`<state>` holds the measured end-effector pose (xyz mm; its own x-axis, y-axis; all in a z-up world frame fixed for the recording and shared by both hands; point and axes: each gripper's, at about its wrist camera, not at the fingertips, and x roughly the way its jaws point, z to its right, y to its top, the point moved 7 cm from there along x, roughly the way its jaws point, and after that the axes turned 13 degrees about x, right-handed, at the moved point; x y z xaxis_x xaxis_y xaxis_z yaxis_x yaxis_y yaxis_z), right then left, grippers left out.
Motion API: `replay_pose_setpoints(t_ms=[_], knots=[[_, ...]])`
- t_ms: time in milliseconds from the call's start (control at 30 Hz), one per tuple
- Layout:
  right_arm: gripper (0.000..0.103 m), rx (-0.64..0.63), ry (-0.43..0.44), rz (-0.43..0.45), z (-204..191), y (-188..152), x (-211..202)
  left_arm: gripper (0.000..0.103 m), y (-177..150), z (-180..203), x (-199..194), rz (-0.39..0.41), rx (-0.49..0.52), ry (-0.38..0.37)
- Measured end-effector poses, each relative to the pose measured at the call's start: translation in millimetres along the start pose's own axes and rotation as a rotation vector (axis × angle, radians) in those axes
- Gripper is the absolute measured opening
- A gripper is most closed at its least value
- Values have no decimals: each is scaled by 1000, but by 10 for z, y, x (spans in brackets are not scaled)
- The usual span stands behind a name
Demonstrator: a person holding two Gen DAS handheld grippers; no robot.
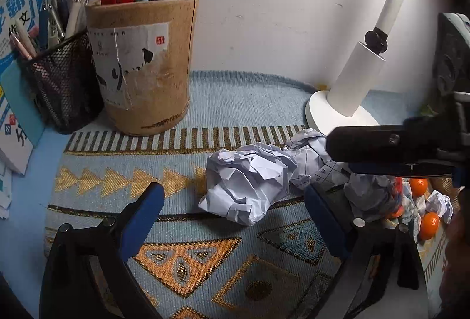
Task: Organize objects
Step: 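Grasp a paper ball with the left tool while the right tool grasps another, then carry both paper balls to the woven bowl and open both tools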
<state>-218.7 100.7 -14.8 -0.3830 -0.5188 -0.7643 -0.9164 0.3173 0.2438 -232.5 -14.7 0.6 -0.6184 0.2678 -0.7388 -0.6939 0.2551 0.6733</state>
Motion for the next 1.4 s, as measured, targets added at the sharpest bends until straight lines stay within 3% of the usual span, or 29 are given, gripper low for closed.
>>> replay_pose_setpoints(t_ms=[133,200,233,267,333,433,500,567,633,867,1000,1167,1333,1400], knots=[[67,66,-58,2,48,146,323,79,35,-22,43,-11,-5,24],[65,72,-92,-4,66,161,445,60,36,-37,71,-20,-26,7],[58,67,-120,9,80,165,483,57,27,-39,73,-22,-30,0],[44,42,-160,31,90,159,499,54,26,-36,47,-12,-27,1],[40,15,-181,81,111,153,473,51,27,-12,-12,10,-15,7],[39,52,-58,116,167,162,305,51,-12,-42,-150,48,-14,48],[39,67,51,126,147,115,122,51,-39,-7,-338,115,-24,43],[39,52,137,140,131,-22,-100,51,-63,103,-465,119,0,84],[39,29,162,148,145,-224,-301,51,-71,312,-625,131,30,103],[39,11,192,182,473,-865,-1175,51,-152,1295,-1190,206,139,51],[39,-5,149,270,777,-1049,-1803,51,-8,1827,-1390,243,189,-2],[39,-27,40,463,1203,-1054,-2676,51,224,2563,-1510,297,261,-72],[40,67,-146,710,1889,-834,-3481,52,580,3227,-1341,288,247,-268],[40,147,-205,753,2212,-715,-3604,52,679,3461,-1227,273,231,-325]])
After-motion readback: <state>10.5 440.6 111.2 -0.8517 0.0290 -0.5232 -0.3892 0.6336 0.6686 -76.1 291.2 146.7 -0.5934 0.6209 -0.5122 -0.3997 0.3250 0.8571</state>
